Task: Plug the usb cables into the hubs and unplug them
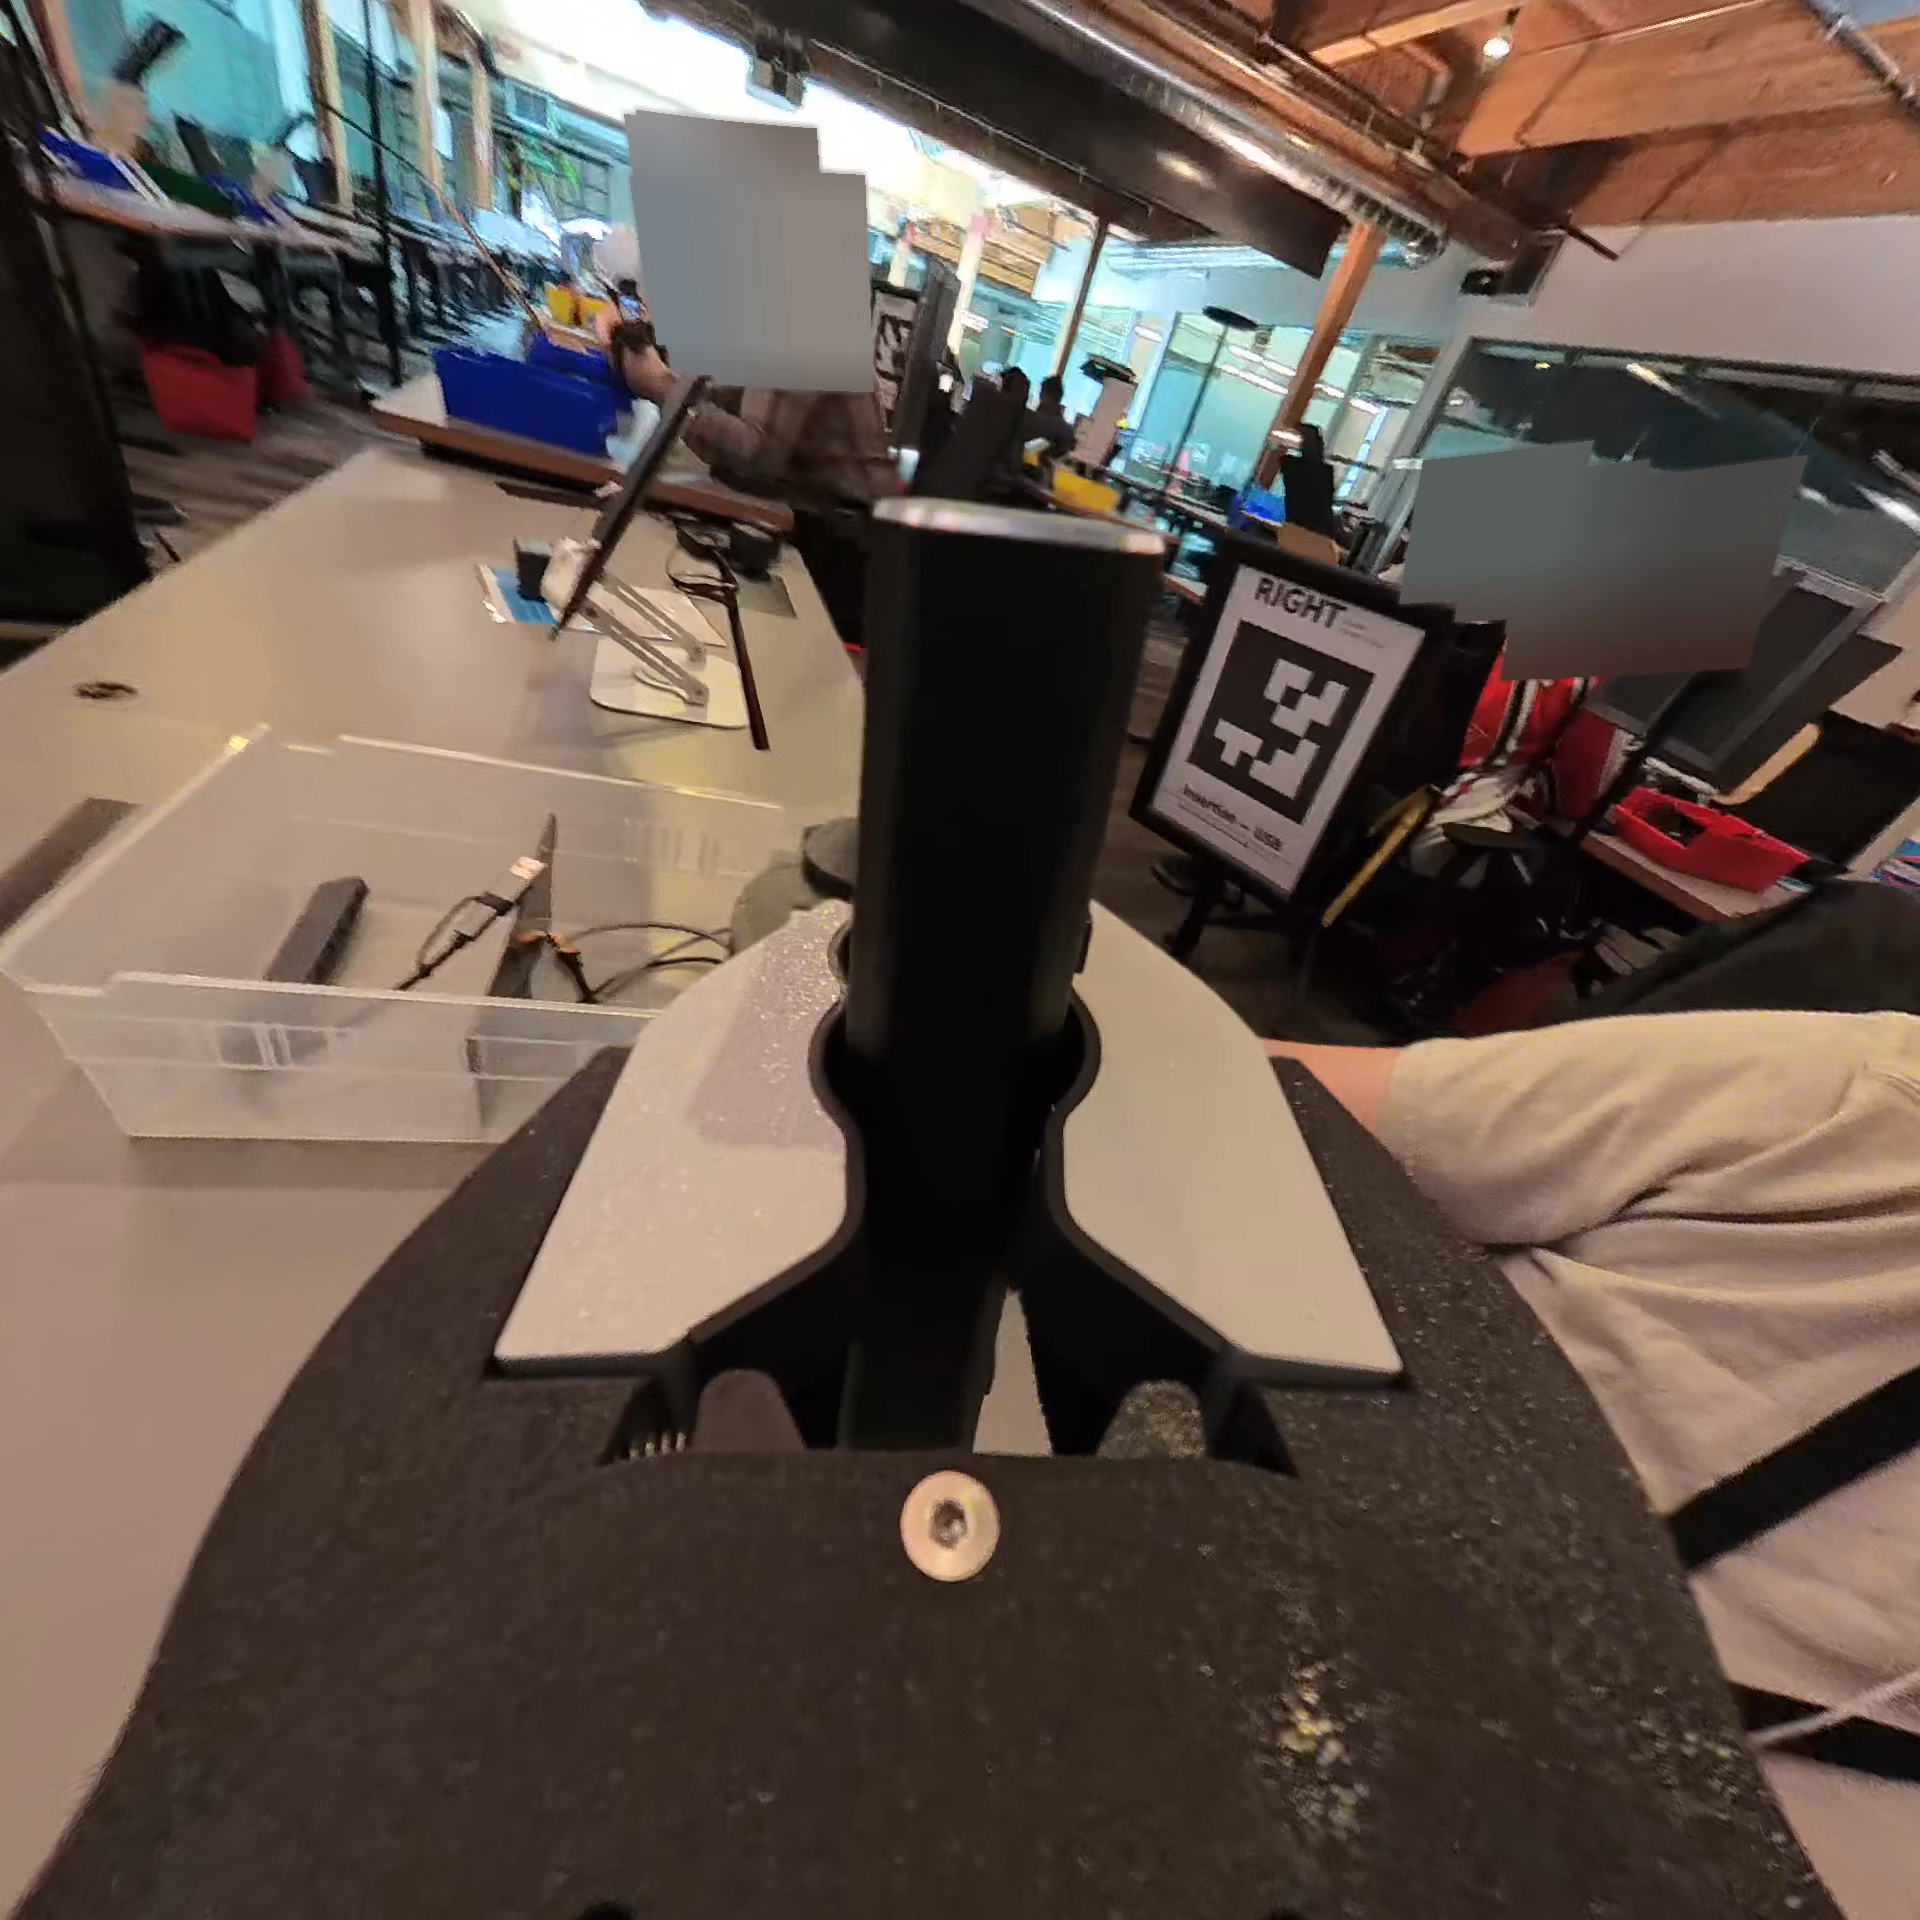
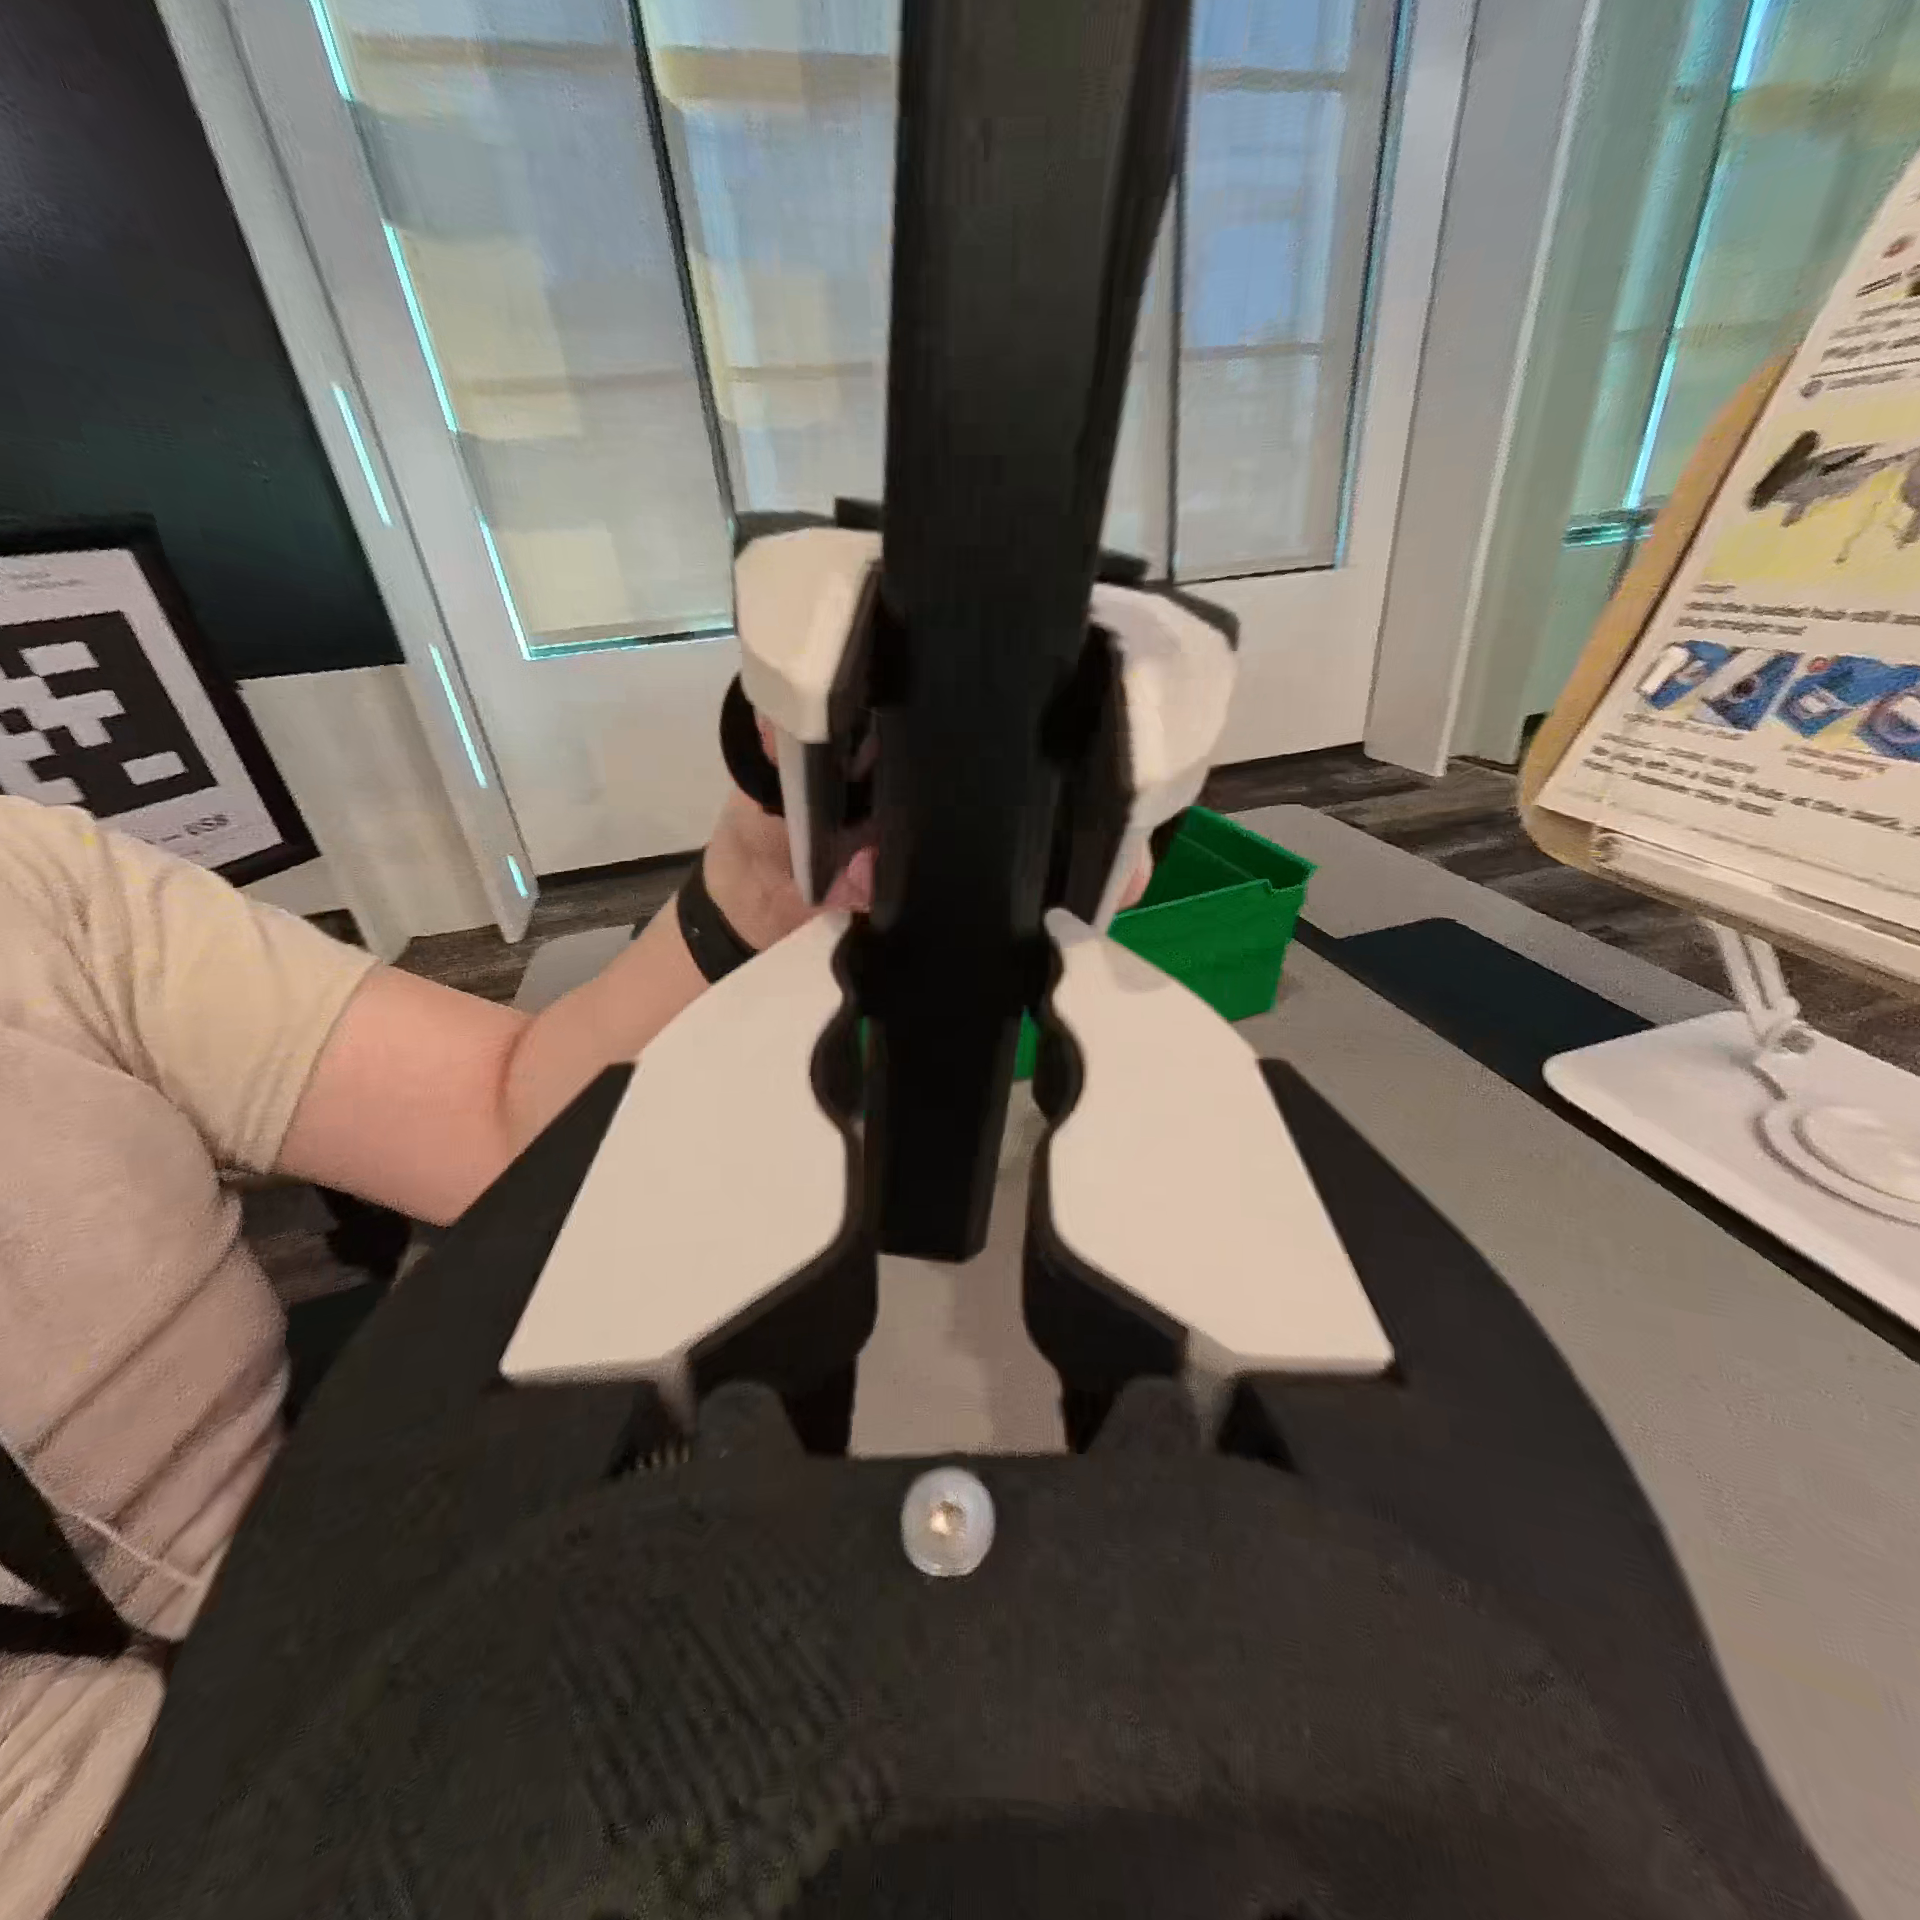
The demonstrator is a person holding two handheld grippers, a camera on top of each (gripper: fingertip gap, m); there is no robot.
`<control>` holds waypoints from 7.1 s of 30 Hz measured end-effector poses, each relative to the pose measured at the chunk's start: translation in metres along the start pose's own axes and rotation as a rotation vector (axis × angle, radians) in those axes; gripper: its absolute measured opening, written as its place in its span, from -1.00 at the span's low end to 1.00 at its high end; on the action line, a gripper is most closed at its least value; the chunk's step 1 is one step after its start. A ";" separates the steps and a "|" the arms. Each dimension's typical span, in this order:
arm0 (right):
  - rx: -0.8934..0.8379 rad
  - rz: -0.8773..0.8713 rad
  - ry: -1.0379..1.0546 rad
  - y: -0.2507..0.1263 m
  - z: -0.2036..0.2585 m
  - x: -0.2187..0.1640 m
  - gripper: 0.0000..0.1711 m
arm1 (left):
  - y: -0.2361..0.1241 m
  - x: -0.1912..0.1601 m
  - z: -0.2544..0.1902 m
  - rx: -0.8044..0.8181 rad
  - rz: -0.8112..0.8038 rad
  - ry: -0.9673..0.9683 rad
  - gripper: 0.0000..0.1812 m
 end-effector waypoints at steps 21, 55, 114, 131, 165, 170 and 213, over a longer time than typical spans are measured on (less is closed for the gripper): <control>-0.267 0.189 -0.221 -0.036 -0.014 0.022 -0.67 | -0.020 0.004 0.017 0.222 0.077 0.129 -0.13; -0.397 1.450 -0.105 -0.233 -0.223 -0.009 -0.70 | -0.051 0.007 0.036 0.292 0.154 0.091 -0.47; -0.999 1.221 0.567 -0.288 -0.154 -0.019 -0.89 | -0.344 -0.111 0.018 1.456 0.906 -0.719 -0.92; -0.891 1.382 0.534 -0.198 -0.150 -0.047 -0.70 | -0.256 -0.117 0.028 1.322 1.059 -0.827 -0.79; -0.766 1.143 0.659 0.062 -0.085 -0.157 -0.64 | -0.212 -0.033 -0.050 1.156 0.731 -0.277 -0.74; -0.819 1.196 0.611 0.058 -0.088 -0.160 -0.83 | -0.202 -0.012 -0.046 1.209 0.653 -0.136 -0.67; -1.421 0.659 0.774 -0.488 -0.084 0.046 -0.93 | -0.009 -0.129 0.124 0.821 0.623 -0.329 -0.35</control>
Point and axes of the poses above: each gripper's, where its closed fingertips meet, y out along the fingers, x out of its top, z = x × y across the jaws, the point moved 6 cm from there along -y, back along the fingers, and after that the axes turned 13 degrees about -z, right-handed, at the moved point
